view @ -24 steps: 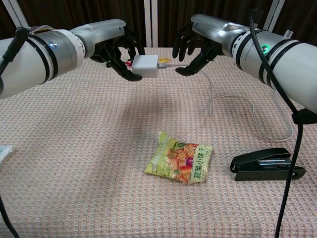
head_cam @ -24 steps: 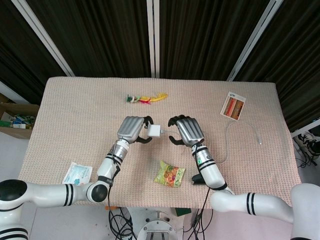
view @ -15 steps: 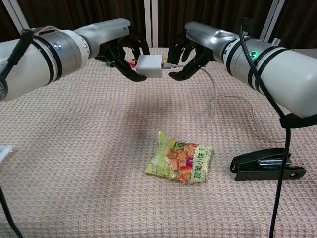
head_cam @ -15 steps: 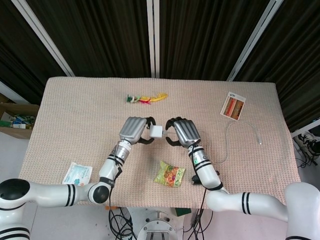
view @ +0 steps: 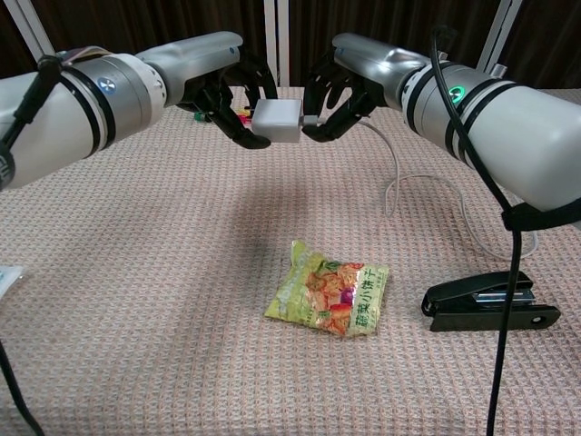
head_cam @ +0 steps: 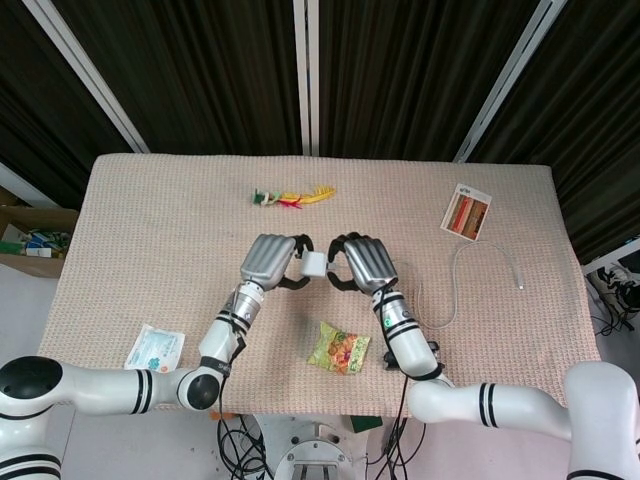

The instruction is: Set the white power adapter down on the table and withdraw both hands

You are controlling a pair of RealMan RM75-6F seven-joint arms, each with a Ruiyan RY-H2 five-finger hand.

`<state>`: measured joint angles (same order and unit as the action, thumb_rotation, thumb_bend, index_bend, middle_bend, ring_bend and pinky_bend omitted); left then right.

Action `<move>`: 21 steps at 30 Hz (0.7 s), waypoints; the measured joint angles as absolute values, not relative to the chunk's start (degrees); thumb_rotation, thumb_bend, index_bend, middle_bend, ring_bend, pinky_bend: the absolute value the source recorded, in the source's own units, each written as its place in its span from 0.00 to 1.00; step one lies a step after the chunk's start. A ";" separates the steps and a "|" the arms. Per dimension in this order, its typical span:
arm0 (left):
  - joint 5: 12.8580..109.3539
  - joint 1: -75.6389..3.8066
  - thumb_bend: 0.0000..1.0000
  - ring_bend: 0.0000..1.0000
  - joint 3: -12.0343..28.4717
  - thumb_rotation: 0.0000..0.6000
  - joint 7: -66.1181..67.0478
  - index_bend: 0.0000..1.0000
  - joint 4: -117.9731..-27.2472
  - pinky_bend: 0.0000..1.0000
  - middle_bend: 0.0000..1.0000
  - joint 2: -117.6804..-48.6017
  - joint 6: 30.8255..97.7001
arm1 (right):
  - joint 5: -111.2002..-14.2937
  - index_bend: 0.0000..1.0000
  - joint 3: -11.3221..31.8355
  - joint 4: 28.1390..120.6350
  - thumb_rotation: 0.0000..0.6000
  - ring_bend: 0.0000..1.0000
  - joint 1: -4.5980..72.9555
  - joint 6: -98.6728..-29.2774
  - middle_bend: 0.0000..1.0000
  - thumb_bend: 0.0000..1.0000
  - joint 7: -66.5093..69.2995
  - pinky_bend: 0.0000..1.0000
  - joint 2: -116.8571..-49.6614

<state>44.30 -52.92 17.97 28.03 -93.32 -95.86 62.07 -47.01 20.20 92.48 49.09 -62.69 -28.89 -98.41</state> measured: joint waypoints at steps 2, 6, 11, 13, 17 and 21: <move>44.35 -52.96 0.54 0.79 17.86 1.00 28.10 0.60 -93.29 1.00 0.57 -95.86 62.16 | -46.99 0.62 20.26 92.36 1.00 0.29 49.28 -62.74 0.44 0.37 -28.72 0.43 -98.51; 44.53 -53.04 0.55 0.79 17.47 1.00 28.37 0.60 -93.10 1.00 0.57 -95.83 62.18 | -46.90 0.65 20.17 92.08 1.00 0.29 49.68 -62.78 0.45 0.43 -28.89 0.43 -98.63; 44.80 -53.20 0.55 0.79 16.96 1.00 28.97 0.60 -92.42 1.00 0.57 -95.92 62.27 | -46.76 0.70 19.90 91.62 1.00 0.30 50.16 -62.95 0.45 0.47 -29.33 0.43 -98.82; 44.77 -53.21 0.55 0.79 16.95 1.00 28.85 0.60 -92.26 1.00 0.57 -95.92 62.16 | -46.84 0.71 19.72 91.64 1.00 0.30 50.17 -62.93 0.45 0.47 -29.28 0.43 -98.72; 45.03 -52.93 0.55 0.79 16.93 1.00 27.80 0.60 -91.81 1.00 0.57 -95.55 61.77 | -47.59 0.71 18.81 92.04 1.00 0.30 49.73 -63.12 0.45 0.48 -29.10 0.43 -97.97; 45.77 -52.09 0.55 0.79 16.63 1.00 25.78 0.60 -91.18 1.00 0.57 -94.79 61.20 | -48.39 0.71 17.96 92.67 1.00 0.30 48.80 -63.47 0.45 0.48 -28.66 0.43 -96.45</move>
